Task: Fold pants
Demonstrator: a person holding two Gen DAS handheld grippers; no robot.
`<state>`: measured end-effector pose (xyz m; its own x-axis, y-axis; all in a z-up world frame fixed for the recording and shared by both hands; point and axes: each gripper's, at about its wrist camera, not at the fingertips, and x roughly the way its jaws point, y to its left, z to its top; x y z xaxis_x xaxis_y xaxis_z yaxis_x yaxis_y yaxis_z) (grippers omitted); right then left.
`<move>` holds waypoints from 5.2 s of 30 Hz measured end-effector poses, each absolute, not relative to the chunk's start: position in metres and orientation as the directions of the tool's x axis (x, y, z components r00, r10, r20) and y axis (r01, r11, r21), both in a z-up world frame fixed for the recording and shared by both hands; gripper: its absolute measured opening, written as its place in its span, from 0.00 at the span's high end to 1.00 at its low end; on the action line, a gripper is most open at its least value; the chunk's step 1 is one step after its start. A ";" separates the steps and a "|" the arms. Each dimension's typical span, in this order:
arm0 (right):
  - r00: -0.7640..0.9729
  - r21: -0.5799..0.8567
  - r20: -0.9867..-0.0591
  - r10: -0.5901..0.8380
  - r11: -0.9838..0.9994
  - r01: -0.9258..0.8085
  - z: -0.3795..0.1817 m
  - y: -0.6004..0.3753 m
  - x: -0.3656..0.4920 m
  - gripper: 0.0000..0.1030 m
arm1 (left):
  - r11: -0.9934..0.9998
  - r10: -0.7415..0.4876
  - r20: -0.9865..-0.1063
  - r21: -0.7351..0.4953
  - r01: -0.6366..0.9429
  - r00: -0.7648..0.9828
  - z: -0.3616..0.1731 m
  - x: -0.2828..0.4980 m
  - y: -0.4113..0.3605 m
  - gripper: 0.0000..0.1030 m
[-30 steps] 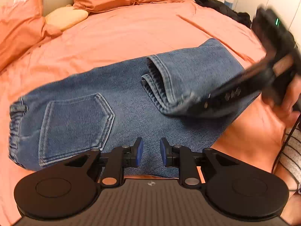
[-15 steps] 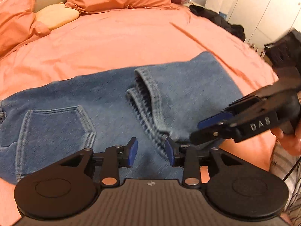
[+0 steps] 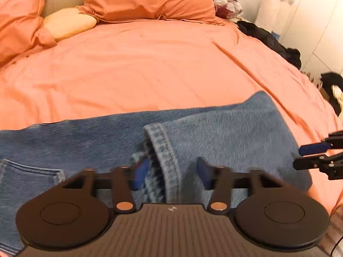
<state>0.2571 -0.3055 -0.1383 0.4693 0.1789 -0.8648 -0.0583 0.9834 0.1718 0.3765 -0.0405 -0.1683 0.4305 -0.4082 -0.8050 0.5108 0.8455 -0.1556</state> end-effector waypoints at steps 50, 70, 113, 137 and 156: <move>0.412 0.061 -0.904 0.111 0.989 -0.132 -0.174 -0.310 0.221 0.83 | 0.878 -0.258 -0.904 -0.072 0.472 0.341 -0.172 0.309 -0.007 0.63; 0.401 -0.070 -0.868 0.291 0.729 -0.681 -0.130 -0.156 0.267 0.60 | 0.955 -0.166 -0.816 -0.272 -0.114 0.553 -0.132 0.336 0.263 0.14; 0.220 -0.089 -0.955 0.198 0.516 -0.852 -0.189 -0.104 0.346 0.59 | 0.940 -0.255 -0.607 -0.339 0.046 0.753 -0.069 0.343 0.204 0.65; 0.356 0.196 -0.880 0.314 0.923 -0.331 -0.129 -0.365 0.234 0.60 | 0.757 -0.291 -0.731 0.218 0.616 0.617 -0.086 0.272 -0.164 0.72; 0.404 0.188 -0.869 0.286 0.946 -0.264 -0.125 -0.390 0.204 0.60 | 0.617 -0.312 -0.876 0.108 0.780 0.368 -0.152 0.272 -0.197 0.25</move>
